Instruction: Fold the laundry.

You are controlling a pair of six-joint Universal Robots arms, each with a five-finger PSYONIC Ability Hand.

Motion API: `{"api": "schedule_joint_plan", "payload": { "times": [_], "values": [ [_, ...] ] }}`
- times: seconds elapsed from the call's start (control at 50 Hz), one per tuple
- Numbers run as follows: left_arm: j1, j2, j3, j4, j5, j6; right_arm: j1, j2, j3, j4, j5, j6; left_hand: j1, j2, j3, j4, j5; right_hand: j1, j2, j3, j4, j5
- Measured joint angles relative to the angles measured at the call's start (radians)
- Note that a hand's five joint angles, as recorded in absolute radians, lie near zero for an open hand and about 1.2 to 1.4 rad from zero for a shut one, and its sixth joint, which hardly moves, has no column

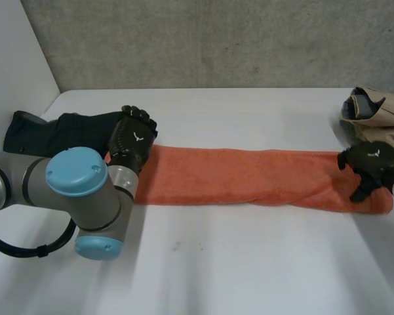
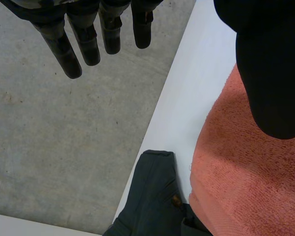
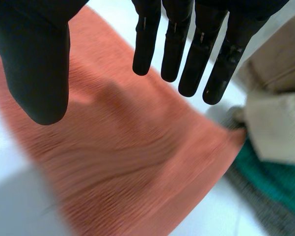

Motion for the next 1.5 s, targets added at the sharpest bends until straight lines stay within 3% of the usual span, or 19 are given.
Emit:
{"api": "schedule_joint_plan", "payload": {
  "times": [0.12, 0.34, 0.36, 0.4, 0.48, 0.66, 0.84, 0.86, 0.9, 0.94, 1.02, 1.18, 1.36, 1.4, 1.46, 1.5],
  "values": [
    [-0.004, 0.025, -0.023, 0.000, 0.001, -0.015, -0.039, -0.019, 0.054, 0.040, -0.003, -0.013, 0.000, 0.000, 0.000, 0.000, 0.000, 0.042, 0.041, 0.044, 0.046, 0.039],
    [-0.012, 0.043, -0.038, -0.001, 0.006, -0.063, -0.091, -0.002, 0.117, -0.088, -0.002, -0.020, 0.000, 0.000, 0.000, 0.000, 0.000, 0.115, 0.127, 0.124, 0.123, 0.112],
    [-0.012, 0.043, -0.038, -0.001, 0.007, -0.064, -0.093, 0.005, 0.118, -0.104, -0.002, -0.024, 0.000, 0.000, 0.000, 0.000, 0.000, 0.356, 0.400, 0.395, 0.397, 0.383],
    [-0.012, 0.042, -0.038, -0.001, 0.007, -0.064, -0.095, 0.013, 0.118, -0.122, -0.001, -0.030, 0.000, 0.000, 0.000, 0.000, 0.000, 0.453, 0.537, 0.522, 0.525, 0.514],
    [-0.012, 0.044, -0.039, -0.001, 0.006, -0.063, -0.108, 0.033, 0.117, -0.165, 0.004, -0.062, 0.000, 0.000, 0.000, 0.000, 0.000, 0.479, 0.586, 0.591, 0.594, 0.577],
    [-0.011, 0.065, -0.046, -0.002, 0.003, -0.062, -0.172, 0.031, 0.123, -0.186, 0.009, -0.144, 0.000, 0.000, 0.000, 0.000, 0.000, 0.494, 0.586, 0.591, 0.594, 0.586],
    [-0.003, 0.133, -0.095, -0.001, 0.005, -0.063, -0.324, -0.002, 0.103, -0.174, 0.002, -0.298, 0.000, 0.000, 0.000, 0.000, 0.000, 0.493, 0.586, 0.591, 0.594, 0.595],
    [-0.002, 0.142, -0.103, -0.001, 0.005, -0.063, -0.333, -0.009, 0.103, -0.169, -0.004, -0.308, 0.000, 0.000, 0.000, 0.000, 0.000, 0.430, 0.505, 0.509, 0.528, 0.533],
    [-0.002, 0.144, -0.106, -0.001, 0.005, -0.064, -0.334, -0.012, 0.104, -0.167, -0.007, -0.308, 0.000, 0.000, 0.000, 0.000, 0.000, 0.430, 0.505, 0.509, 0.528, 0.533],
    [-0.002, 0.156, -0.120, -0.001, 0.006, -0.066, -0.315, -0.031, 0.115, -0.151, -0.045, -0.266, 0.000, 0.000, 0.000, 0.000, 0.000, 0.189, 0.202, 0.203, 0.210, 0.239],
    [-0.004, 0.160, -0.130, -0.001, 0.006, -0.074, -0.272, -0.047, 0.127, -0.135, -0.116, -0.149, 0.000, 0.000, 0.000, 0.000, 0.000, 0.062, 0.064, 0.050, 0.051, 0.076],
    [-0.009, 0.158, -0.138, -0.001, 0.008, -0.090, -0.222, -0.024, 0.134, -0.130, -0.208, -0.013, 0.000, 0.000, 0.000, 0.000, 0.000, 0.051, 0.053, 0.038, 0.036, 0.059],
    [-0.008, 0.155, -0.144, 0.000, 0.010, -0.092, -0.199, 0.062, 0.105, -0.139, -0.176, -0.102, 0.000, 0.000, 0.000, 0.000, 0.000, 0.057, 0.057, 0.062, 0.062, 0.086],
    [-0.007, 0.155, -0.146, 0.000, 0.010, -0.092, -0.197, 0.080, 0.097, -0.139, -0.165, -0.132, 0.000, 0.000, 0.000, 0.000, 0.000, 0.152, 0.169, 0.176, 0.165, 0.168],
    [-0.006, 0.154, -0.148, 0.000, 0.010, -0.091, -0.197, 0.097, 0.085, -0.140, -0.156, -0.159, 0.000, 0.000, 0.000, 0.000, 0.000, 0.450, 0.547, 0.539, 0.541, 0.526],
    [-0.006, 0.154, -0.148, 0.000, 0.010, -0.091, -0.197, 0.100, 0.081, -0.141, -0.153, -0.165, 0.000, 0.000, 0.000, 0.000, 0.000, 0.467, 0.585, 0.583, 0.585, 0.565]
  ]
}}
